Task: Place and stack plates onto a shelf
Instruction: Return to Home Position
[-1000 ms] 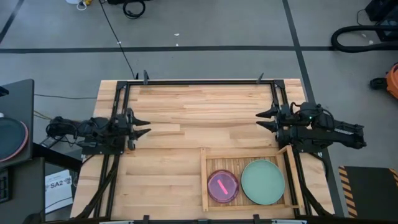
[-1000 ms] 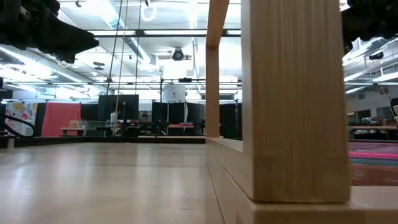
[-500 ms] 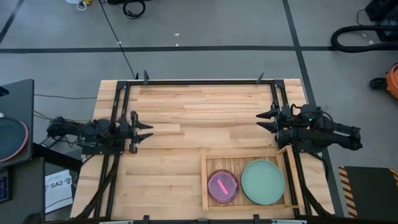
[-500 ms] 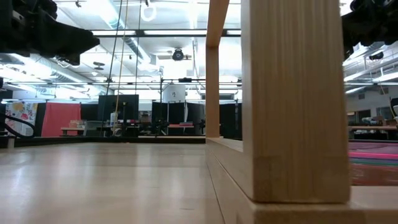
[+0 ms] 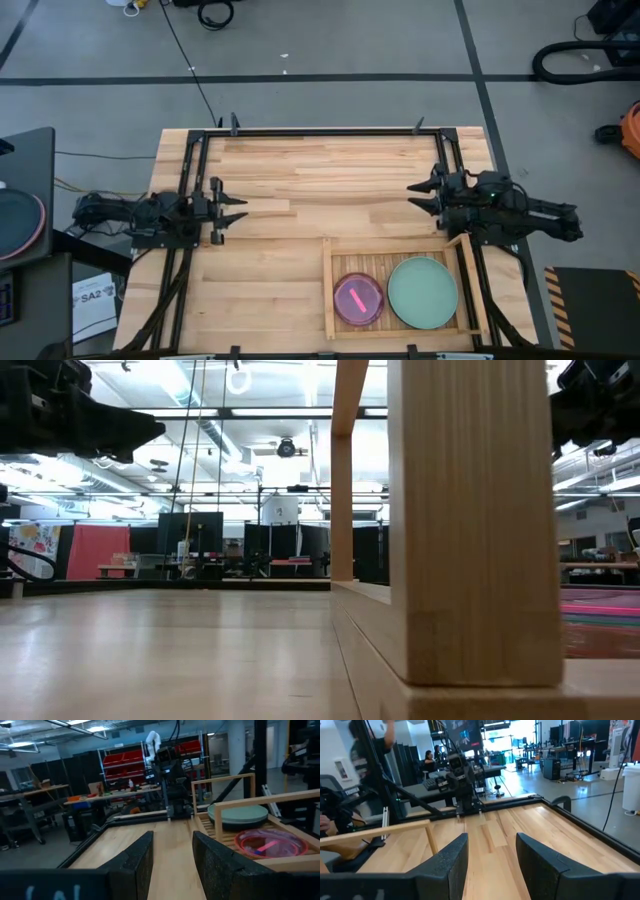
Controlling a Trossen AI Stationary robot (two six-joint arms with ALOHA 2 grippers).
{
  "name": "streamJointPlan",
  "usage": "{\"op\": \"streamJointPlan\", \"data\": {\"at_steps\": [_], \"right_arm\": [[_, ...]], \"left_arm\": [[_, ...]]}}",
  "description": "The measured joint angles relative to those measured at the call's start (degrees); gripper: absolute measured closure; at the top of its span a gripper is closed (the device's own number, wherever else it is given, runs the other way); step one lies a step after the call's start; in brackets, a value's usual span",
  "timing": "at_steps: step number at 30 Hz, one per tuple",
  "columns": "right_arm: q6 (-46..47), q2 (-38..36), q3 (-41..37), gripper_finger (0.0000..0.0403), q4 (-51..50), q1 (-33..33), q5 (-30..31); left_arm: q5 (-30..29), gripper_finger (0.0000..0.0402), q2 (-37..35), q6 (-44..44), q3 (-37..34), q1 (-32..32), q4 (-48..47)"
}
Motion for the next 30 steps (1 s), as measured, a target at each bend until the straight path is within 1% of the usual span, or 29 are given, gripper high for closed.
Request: {"op": "streamJointPlan", "data": {"at_steps": [4,6,17,21,30], "right_arm": [[0.0,-0.02,-2.01,0.0232,2.29,0.0,0.0],[0.09,-0.02,-3.21,0.0232,3.41,0.0,0.0],[-0.16,-0.02,-8.51,0.0232,9.19,0.0,0.0],[-0.32,0.03,-10.97,0.0232,11.34,0.0,0.16],[-1.66,0.22,-11.04,0.0232,11.67,-0.02,1.18]], "left_arm": [[4.68,0.026,0.0,-0.02,-0.02,2.09,-0.27],[5.56,0.026,0.0,-0.02,-0.02,2.88,-0.59],[5.65,0.026,0.02,-1.57,-0.04,3.57,-4.88],[5.7,0.026,0.02,-1.6,-0.04,3.57,-4.96],[5.7,0.026,0.02,-1.62,-0.06,3.53,-5.05]]}}
